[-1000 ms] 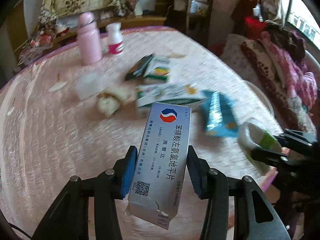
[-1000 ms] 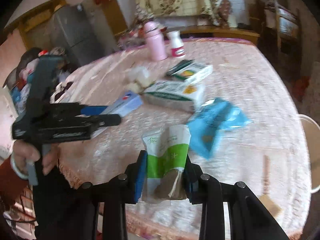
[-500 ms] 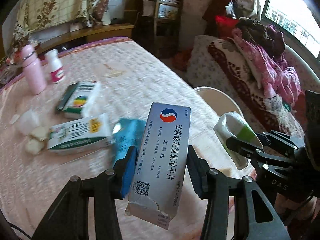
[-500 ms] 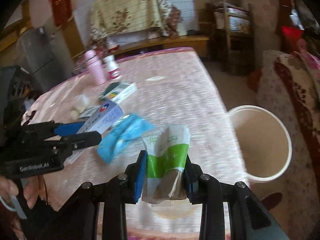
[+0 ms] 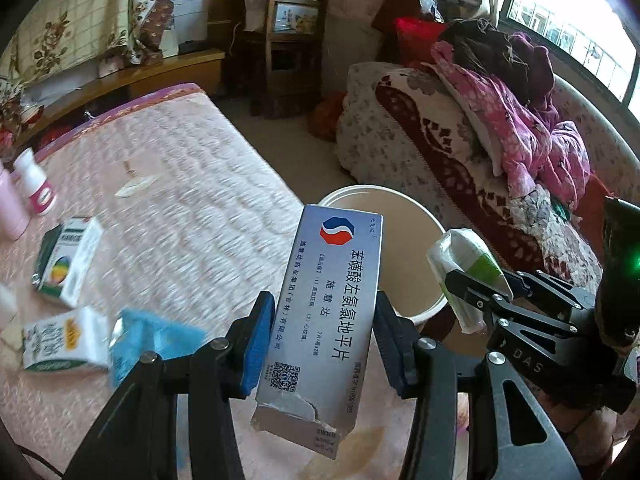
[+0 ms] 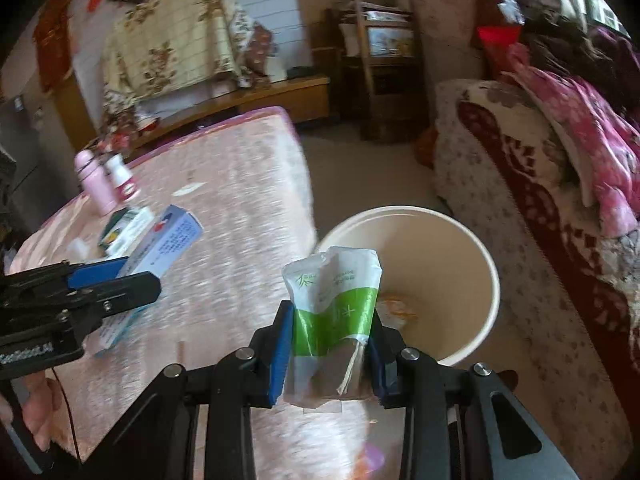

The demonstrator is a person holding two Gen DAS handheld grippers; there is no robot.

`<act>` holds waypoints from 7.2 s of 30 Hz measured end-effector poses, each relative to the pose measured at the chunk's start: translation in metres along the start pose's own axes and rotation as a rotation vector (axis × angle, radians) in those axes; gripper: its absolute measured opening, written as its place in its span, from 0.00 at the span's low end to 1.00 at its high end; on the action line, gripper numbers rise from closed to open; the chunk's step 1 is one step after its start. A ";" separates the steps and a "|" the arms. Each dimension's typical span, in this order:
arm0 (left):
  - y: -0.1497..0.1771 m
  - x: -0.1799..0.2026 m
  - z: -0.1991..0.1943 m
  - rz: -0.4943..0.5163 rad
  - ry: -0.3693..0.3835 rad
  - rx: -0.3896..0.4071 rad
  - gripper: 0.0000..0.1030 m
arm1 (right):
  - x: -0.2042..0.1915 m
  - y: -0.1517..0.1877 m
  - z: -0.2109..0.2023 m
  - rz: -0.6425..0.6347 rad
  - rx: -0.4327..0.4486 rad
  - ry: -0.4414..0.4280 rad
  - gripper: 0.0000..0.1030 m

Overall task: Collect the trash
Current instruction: 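Carry both items over the white bucket and open both tools to drop them, then move both open tools back over the remaining trash on the bed, then grasp the crumpled tissue with the left tool while the right tool grasps the blue plastic packet, then carry both items over the white bucket and open both tools to drop them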

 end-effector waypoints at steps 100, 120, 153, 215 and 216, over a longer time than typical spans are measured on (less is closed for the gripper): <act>0.109 -0.278 -0.126 -0.353 -0.408 0.087 0.67 | -0.192 0.024 0.048 -0.085 -0.164 -0.176 0.73; 0.092 -0.340 -0.081 -0.366 -0.423 0.062 0.73 | -0.236 0.015 0.064 -0.127 -0.192 -0.197 0.73; 0.112 -0.316 -0.109 -0.394 -0.345 0.056 0.22 | -0.247 0.017 0.108 -0.302 -0.254 -0.126 0.76; 0.002 -0.010 -0.018 0.005 -0.080 0.063 0.22 | 0.013 -0.005 -0.005 0.077 -0.038 0.016 0.51; 0.001 -0.007 -0.014 0.007 -0.076 0.060 0.22 | 0.017 -0.005 -0.004 0.083 -0.038 0.021 0.51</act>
Point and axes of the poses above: each gripper's, at about its wrist camera, not at the fingertips, and z roughly the way its jaws point, x to its right, y to its underside, the point moved 6 cm from there along z, roughly the way its jaws point, and after that the axes turned 3 degrees about x, right-handed, at the moved point
